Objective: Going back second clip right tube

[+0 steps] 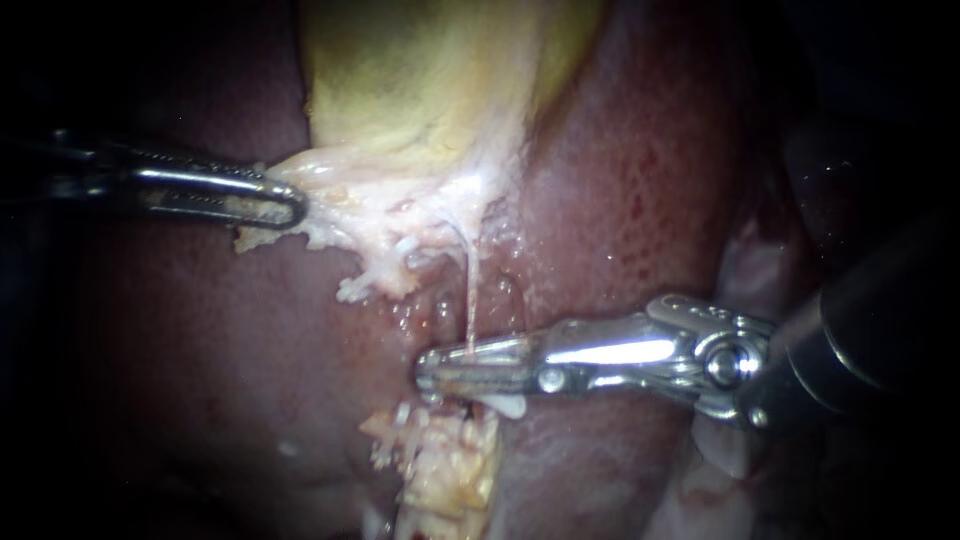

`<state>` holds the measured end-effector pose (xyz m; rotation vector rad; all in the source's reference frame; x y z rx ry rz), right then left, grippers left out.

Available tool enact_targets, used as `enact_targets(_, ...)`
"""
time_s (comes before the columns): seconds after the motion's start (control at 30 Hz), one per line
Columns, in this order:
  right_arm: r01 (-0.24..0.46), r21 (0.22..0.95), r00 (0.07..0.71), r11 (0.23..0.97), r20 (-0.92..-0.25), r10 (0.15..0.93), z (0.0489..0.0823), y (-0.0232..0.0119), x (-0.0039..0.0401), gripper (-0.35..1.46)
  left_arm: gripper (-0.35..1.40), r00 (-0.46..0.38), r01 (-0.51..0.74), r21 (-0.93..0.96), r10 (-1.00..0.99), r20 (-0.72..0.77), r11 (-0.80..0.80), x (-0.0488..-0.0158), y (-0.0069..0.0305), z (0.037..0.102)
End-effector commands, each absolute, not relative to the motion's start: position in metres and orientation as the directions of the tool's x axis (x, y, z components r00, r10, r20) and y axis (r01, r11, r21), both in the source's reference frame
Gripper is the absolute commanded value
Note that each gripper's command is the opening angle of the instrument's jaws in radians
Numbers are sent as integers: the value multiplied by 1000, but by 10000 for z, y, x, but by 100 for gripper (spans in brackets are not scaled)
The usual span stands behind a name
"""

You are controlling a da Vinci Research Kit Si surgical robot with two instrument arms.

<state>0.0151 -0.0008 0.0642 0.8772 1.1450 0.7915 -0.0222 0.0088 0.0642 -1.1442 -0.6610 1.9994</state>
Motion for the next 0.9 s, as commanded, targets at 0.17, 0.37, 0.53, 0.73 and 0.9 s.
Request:
enact_targets(0.17,-30,896,260,443,-421,869,642,-7,154,-15,-35,-340,-337,-723,794,-504,-603,-222,88,641)
enact_targets(0.37,3,871,252,491,-476,843,647,-4,166,36,-35,-337,-340,-726,798,-500,-598,-222,87,641)
enact_targets(0.53,-12,865,238,501,-485,842,662,-7,167,41,-35,-337,-341,-726,798,-499,-598,-222,87,640)
enact_targets(0.73,-40,856,224,516,-495,839,692,-5,161,44,-35,-337,-341,-726,798,-499,-598,-222,86,639)
enact_targets(0.9,-62,853,211,519,-497,842,704,4,149,44,-35,-337,-341,-725,798,-499,-598,-222,86,638)
